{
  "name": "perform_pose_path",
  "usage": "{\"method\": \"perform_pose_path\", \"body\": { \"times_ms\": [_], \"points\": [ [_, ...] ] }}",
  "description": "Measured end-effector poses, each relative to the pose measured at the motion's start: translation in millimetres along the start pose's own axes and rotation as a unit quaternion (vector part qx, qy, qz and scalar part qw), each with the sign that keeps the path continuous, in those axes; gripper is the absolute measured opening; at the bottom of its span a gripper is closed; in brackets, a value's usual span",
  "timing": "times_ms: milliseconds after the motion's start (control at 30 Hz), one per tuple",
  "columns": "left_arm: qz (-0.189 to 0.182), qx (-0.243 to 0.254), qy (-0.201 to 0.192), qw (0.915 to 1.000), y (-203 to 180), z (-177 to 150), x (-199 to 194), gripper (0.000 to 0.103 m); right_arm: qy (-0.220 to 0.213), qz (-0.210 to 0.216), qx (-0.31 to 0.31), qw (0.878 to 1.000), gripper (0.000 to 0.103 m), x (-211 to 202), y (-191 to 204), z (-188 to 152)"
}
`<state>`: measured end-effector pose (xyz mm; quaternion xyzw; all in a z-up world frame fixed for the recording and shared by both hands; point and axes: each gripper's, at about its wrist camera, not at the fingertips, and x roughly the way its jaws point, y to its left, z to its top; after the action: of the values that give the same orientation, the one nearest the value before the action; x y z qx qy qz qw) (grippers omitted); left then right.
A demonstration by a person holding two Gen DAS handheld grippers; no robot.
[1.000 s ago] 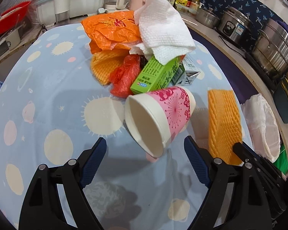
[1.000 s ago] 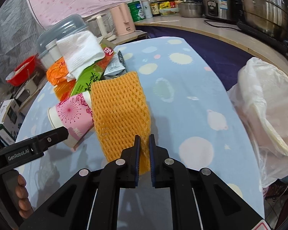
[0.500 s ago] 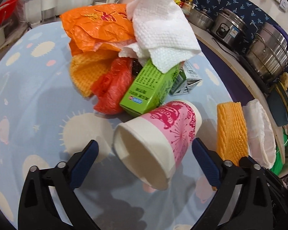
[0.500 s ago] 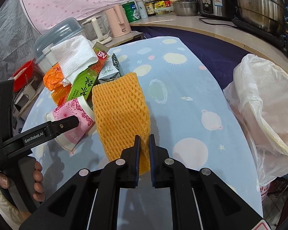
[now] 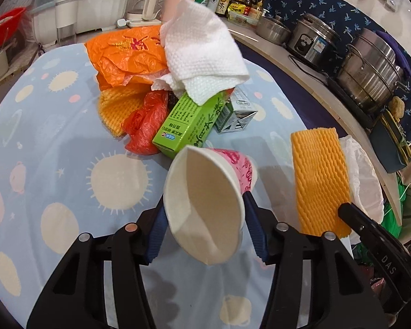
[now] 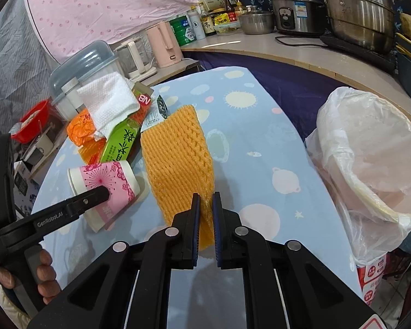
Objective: Collect trash
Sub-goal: 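Carry the held cup and mesh sleeve over the white bin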
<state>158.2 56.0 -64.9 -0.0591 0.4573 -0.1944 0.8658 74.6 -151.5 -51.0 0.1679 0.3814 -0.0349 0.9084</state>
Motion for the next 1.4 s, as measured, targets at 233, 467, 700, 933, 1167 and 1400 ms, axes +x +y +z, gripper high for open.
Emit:
{"method": "perform_pose_path", "body": {
  "times_ms": [233, 467, 700, 933, 1167, 1400],
  "points": [
    [-0.001, 0.026, 0.001, 0.9997, -25, -11, -20, 0.039, -0.022, -0.003, 0.011, 1.000, 0.009, -28, -12, -1],
    [-0.013, 0.049, -0.008, 0.9987, -54, -18, -41, 0.037, -0.046, -0.018, 0.035, 0.998, 0.009, -58, -38, -2],
    [-0.031, 0.088, -0.022, 0.9954, -103, -14, -56, 0.037, -0.082, -0.053, 0.078, 0.992, 0.009, -91, -86, 5],
    [-0.054, 0.129, -0.027, 0.9898, -164, -8, -53, 0.037, -0.111, -0.102, 0.117, 0.982, 0.009, -117, -147, 14],
    [-0.079, 0.164, -0.025, 0.9830, -227, 2, -36, 0.037, -0.121, -0.134, 0.132, 0.975, 0.009, -124, -193, 29],
    [-0.092, 0.183, -0.014, 0.9786, -274, 6, -12, 0.037, -0.107, -0.144, 0.138, 0.974, 0.009, -114, -220, 35]
  ]
}}
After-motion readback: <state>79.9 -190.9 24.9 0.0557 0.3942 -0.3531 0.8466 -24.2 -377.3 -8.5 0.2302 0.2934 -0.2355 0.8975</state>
